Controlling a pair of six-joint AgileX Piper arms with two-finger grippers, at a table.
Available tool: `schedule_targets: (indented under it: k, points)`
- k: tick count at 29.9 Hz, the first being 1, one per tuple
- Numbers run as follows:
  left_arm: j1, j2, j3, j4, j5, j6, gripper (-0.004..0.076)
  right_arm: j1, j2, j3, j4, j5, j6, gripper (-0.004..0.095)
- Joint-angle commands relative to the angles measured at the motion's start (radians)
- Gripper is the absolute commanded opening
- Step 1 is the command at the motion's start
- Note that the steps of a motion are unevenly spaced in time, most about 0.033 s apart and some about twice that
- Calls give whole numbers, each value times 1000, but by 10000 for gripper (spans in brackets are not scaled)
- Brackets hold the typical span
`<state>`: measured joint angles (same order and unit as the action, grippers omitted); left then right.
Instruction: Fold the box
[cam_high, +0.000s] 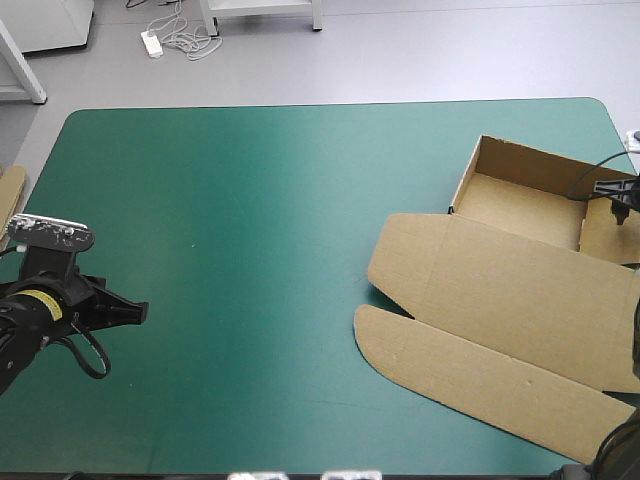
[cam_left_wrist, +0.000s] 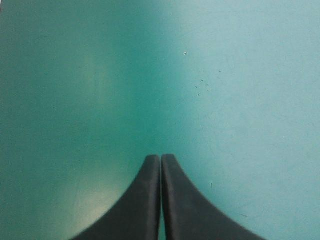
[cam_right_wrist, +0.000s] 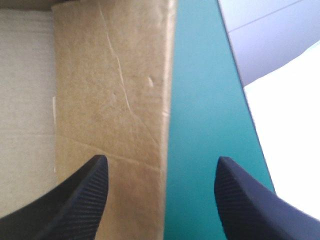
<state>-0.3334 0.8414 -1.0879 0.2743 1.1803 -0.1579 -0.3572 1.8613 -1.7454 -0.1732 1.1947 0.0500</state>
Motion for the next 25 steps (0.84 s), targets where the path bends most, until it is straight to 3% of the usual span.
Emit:
schedule_targets:
  k: [1, 3, 5, 9, 19, 25]
  points:
    - [-2, -4, -26, 23, -79, -11, -3, -10, -145, -36, -15, -9, -5, 586]
    - [-2, -4, -26, 23, -117, -11, -3, -8, -197, -28, 41, 0, -5, 568]
    - [-2, -4, -26, 23, -162, -11, -3, 5, -249, 0, 90, 0, -32, 456]
    - [-2, -4, -13, 25, -264, -9, -3, 82, -382, 109, 156, -43, -50, -10]
    - [-2, -30, 283, 49, -619, -11, -3, 406, -889, 689, 168, -409, -23, -7]
    - [-2, -134, 479, 49, -749, -13, -3, 517, -1165, 1001, 180, -514, -56, -8]
